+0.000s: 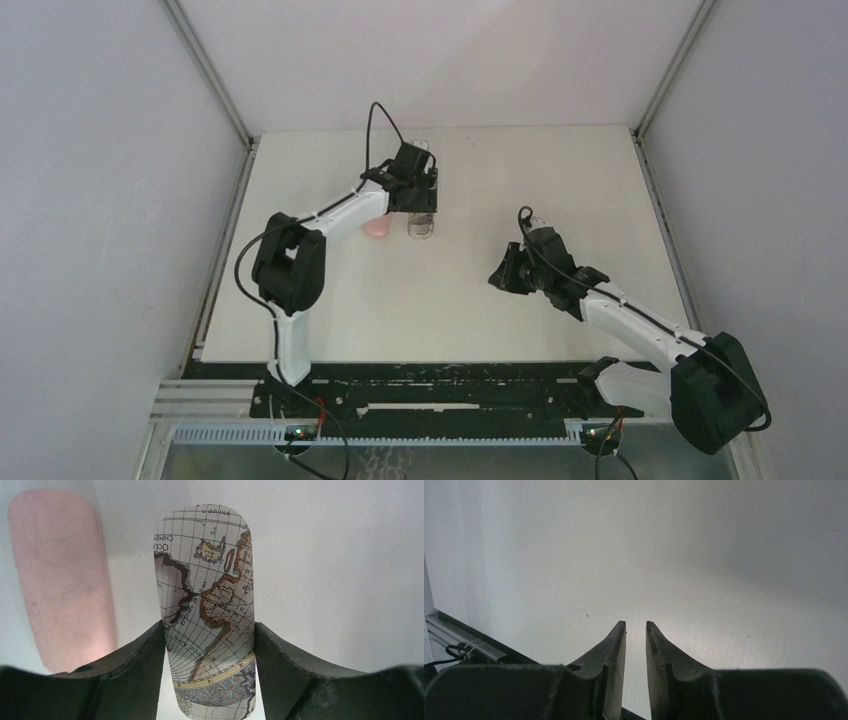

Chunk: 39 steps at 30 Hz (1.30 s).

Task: Organize the sunglasses
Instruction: Place the sunglasses case at the center of the board.

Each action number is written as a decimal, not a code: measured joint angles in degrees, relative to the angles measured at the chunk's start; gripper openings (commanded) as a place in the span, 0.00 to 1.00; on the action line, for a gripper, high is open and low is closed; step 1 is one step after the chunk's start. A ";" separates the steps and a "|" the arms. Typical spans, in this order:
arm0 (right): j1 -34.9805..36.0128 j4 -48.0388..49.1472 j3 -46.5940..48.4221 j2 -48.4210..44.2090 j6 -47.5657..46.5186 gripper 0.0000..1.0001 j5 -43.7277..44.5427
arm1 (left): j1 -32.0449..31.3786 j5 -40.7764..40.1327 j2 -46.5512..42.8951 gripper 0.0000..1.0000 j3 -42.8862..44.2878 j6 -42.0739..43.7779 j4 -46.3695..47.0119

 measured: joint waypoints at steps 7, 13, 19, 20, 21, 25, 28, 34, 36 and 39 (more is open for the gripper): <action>-0.02 -2.03 -2.40 -4.76 0.48 0.27 3.08 | -0.61 0.28 6.27 0.13 6.75 -1.40 -0.83; -0.15 -2.69 -2.40 -4.83 0.24 0.32 3.50 | -1.73 0.33 11.10 0.13 11.06 -2.49 -1.46; -0.39 -2.71 -2.40 -2.86 -0.28 0.38 2.84 | -2.08 -0.07 14.36 0.15 13.94 -2.93 -2.27; -0.42 -2.71 -2.40 -2.80 -0.33 0.40 2.75 | -2.10 -0.09 14.78 0.16 14.45 -2.95 -2.34; -0.50 -2.71 -2.40 -2.80 -0.50 0.41 2.60 | -2.10 -0.09 15.34 0.18 15.08 -2.95 -2.49; -0.74 -2.78 -2.40 -2.86 -0.92 0.47 2.40 | -2.10 -0.11 16.98 0.31 16.57 -2.97 -2.93; -0.85 -3.23 -2.40 -3.61 -1.18 0.50 2.54 | -2.10 -0.15 17.40 0.43 16.76 -2.99 -2.97; -1.49 -4.26 -2.40 -6.99 -1.46 0.54 2.69 | -2.10 -0.17 17.40 0.61 16.76 -3.41 -2.93; -1.66 -4.44 -2.40 -8.17 -1.51 0.55 2.84 | -2.10 -0.15 17.38 0.70 16.68 -3.43 -2.86; -2.01 -4.61 -2.40 -9.88 -1.60 0.57 3.06 | -2.10 -0.13 16.70 0.79 15.56 -3.50 -2.01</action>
